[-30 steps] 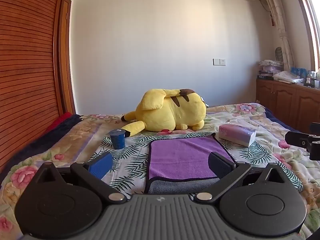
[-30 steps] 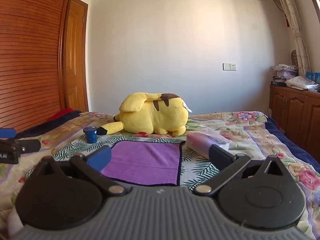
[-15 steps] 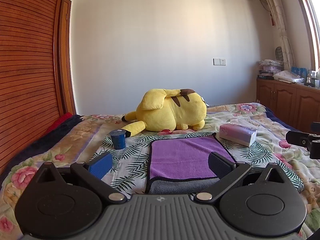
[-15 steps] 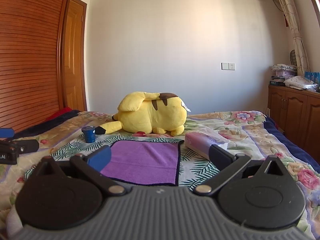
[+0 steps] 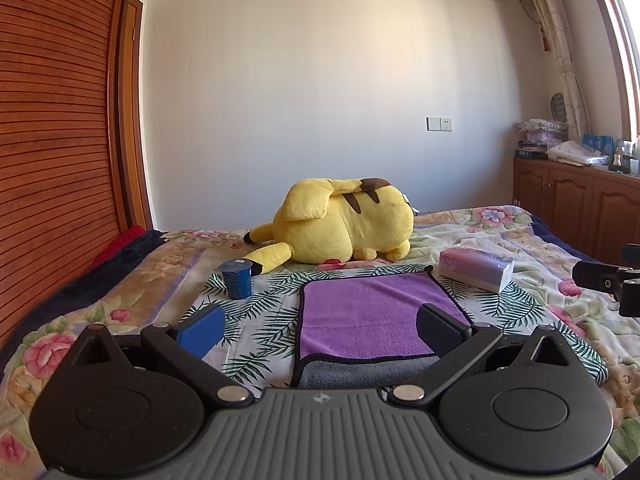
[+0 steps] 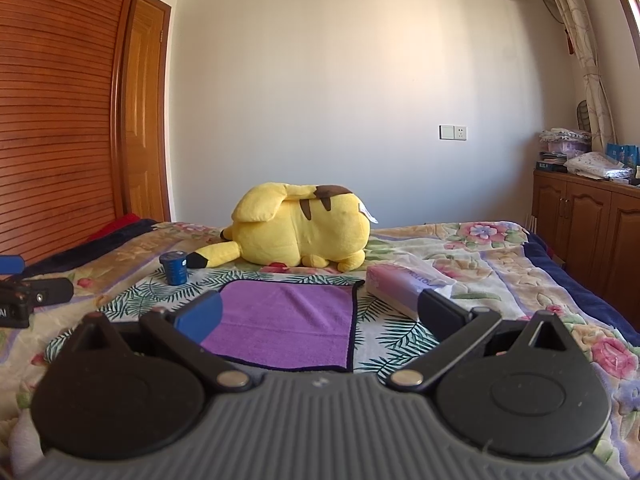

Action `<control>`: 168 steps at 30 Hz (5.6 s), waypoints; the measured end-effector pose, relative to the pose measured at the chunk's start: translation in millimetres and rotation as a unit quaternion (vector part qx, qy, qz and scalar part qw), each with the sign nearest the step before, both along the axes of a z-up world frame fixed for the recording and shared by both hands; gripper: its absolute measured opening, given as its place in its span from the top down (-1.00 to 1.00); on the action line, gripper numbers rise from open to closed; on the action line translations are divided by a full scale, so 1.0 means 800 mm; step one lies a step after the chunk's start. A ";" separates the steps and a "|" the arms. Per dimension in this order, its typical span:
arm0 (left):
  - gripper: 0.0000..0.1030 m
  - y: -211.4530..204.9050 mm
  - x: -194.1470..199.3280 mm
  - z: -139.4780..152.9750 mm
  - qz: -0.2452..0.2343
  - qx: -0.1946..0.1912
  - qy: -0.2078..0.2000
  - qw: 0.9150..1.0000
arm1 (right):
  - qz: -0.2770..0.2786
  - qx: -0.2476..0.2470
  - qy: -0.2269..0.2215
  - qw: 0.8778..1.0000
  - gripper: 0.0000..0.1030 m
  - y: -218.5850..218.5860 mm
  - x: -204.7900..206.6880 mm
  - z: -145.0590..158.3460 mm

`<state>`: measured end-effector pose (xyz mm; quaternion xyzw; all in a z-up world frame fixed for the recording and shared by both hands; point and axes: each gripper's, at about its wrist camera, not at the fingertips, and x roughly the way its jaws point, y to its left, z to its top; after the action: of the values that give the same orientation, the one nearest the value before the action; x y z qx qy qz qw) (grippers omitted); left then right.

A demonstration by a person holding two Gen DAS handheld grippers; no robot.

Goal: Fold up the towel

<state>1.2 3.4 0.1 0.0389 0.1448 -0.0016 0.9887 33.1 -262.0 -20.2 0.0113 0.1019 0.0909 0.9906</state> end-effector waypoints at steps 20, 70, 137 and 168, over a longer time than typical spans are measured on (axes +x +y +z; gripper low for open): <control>-0.69 0.000 0.000 -0.001 0.000 0.001 0.000 1.000 | -0.001 0.000 0.000 1.000 -1.00 0.001 -0.001 -0.001; -0.69 -0.017 0.021 -0.019 -0.027 0.024 0.060 0.998 | 0.019 -0.039 0.034 0.998 -1.00 0.021 0.025 -0.009; 0.05 0.047 0.206 -0.090 -0.038 0.002 0.194 0.980 | 0.092 -0.055 0.198 0.974 -0.35 0.012 0.181 -0.076; 0.74 0.073 0.255 -0.134 -0.060 -0.065 0.266 0.960 | 0.097 -0.038 0.278 0.955 -0.24 -0.004 0.222 -0.111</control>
<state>204.9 62.0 -107.4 -0.0189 0.3993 -0.0807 0.9131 210.7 -265.3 -109.1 -0.0113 0.3773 0.1760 0.9091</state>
